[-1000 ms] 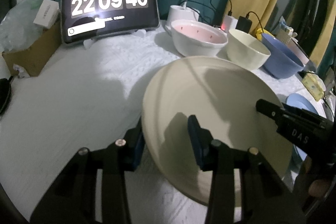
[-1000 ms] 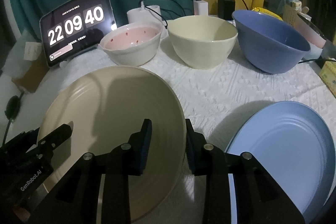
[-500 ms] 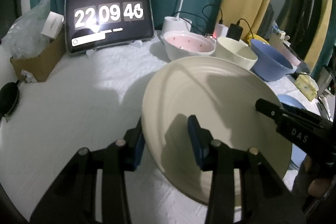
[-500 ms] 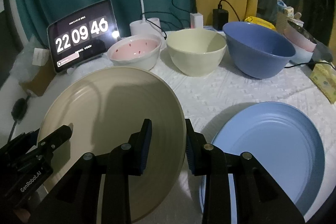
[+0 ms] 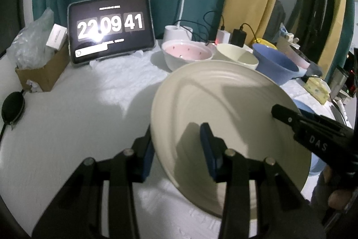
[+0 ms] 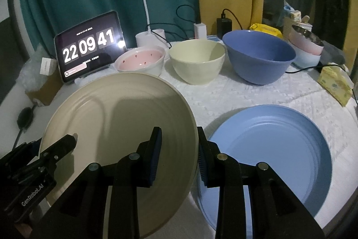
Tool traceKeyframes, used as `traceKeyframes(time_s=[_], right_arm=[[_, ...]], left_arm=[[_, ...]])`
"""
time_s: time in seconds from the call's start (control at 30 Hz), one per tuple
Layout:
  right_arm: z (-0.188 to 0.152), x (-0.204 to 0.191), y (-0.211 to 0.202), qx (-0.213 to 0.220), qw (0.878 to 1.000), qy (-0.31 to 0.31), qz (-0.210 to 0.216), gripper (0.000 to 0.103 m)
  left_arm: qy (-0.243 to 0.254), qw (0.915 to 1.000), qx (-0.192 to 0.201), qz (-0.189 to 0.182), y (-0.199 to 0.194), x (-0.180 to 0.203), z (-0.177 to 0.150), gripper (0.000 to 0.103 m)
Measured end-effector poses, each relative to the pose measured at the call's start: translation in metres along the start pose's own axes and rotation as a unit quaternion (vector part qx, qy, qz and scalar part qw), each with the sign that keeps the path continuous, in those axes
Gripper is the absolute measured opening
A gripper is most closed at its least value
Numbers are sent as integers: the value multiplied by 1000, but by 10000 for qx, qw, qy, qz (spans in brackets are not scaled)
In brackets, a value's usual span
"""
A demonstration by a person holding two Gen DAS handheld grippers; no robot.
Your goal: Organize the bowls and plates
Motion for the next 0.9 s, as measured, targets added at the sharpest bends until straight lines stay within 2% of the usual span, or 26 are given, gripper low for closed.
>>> traceKeyframes(time_s=[0.47, 0.9], right_arm=[[-16, 26, -19, 89, 9997, 199, -83, 32], [-28, 69, -22, 68, 9986, 456, -243, 32]], left_arm=[[202, 9997, -9, -98, -8, 28, -10, 40], [439, 9986, -110, -273, 7, 68, -15, 40]])
Point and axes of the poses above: each gripper's, at about its wrist camera, not at the fingertips, and y roughly the way its jaws point, x to its right, z to its top, the point moved 2 cm from there along y, roughly the way its jaws point, and after that the axes turned 15 degrees about -z, right-handed, at the moved point
